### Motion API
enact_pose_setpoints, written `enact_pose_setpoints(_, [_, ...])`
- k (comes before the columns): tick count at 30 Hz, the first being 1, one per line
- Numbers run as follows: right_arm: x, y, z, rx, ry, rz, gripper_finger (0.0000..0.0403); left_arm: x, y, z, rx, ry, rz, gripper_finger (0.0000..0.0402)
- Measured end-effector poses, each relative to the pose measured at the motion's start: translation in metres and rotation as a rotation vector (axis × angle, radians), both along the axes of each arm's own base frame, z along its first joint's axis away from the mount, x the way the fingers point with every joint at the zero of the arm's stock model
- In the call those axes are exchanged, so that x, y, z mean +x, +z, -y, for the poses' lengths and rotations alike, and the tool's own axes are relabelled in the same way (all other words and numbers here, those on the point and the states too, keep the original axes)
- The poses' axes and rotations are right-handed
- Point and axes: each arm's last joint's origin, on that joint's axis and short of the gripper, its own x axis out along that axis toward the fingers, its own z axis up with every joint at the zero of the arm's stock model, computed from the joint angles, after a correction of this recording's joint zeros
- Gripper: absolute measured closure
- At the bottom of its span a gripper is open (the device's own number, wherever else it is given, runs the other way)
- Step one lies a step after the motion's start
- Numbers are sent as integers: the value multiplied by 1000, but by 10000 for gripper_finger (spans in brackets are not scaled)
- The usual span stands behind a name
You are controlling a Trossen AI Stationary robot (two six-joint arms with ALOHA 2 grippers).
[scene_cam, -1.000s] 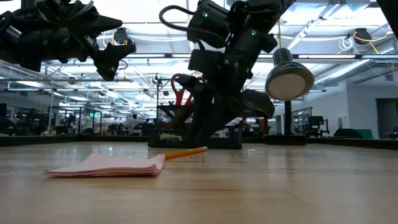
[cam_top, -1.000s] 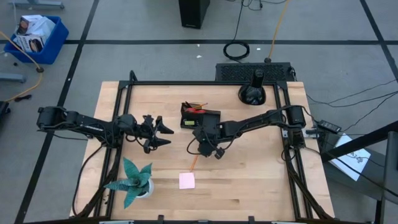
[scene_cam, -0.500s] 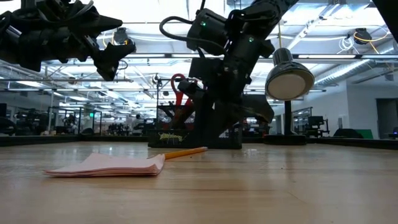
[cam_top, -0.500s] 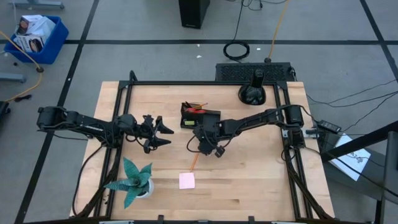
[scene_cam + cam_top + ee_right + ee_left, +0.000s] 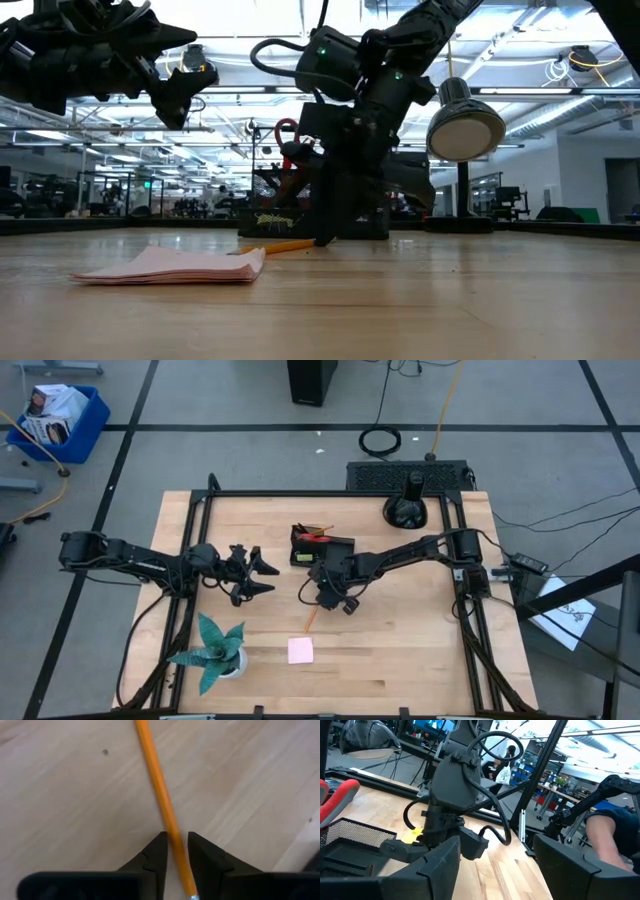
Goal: Pick and place office supplies into organizer
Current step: Put the orange pencil into the black desk organizer
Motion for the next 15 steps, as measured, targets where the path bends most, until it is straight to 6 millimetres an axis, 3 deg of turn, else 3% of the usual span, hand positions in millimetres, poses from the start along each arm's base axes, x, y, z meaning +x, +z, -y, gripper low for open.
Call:
enact_pose_setpoints(5, [1, 2, 0, 12, 1, 23, 392, 0, 0, -1, -12, 46, -2, 147])
enact_pose_setpoints(10, [5, 2, 0, 28, -35, 60, 396, 0, -1, -2, -20, 77, -9, 146])
enact_pose_setpoints(15, [3, 14, -2, -88, -83, 83, 402, 0, -1, -2, -56, 75, -15, 146])
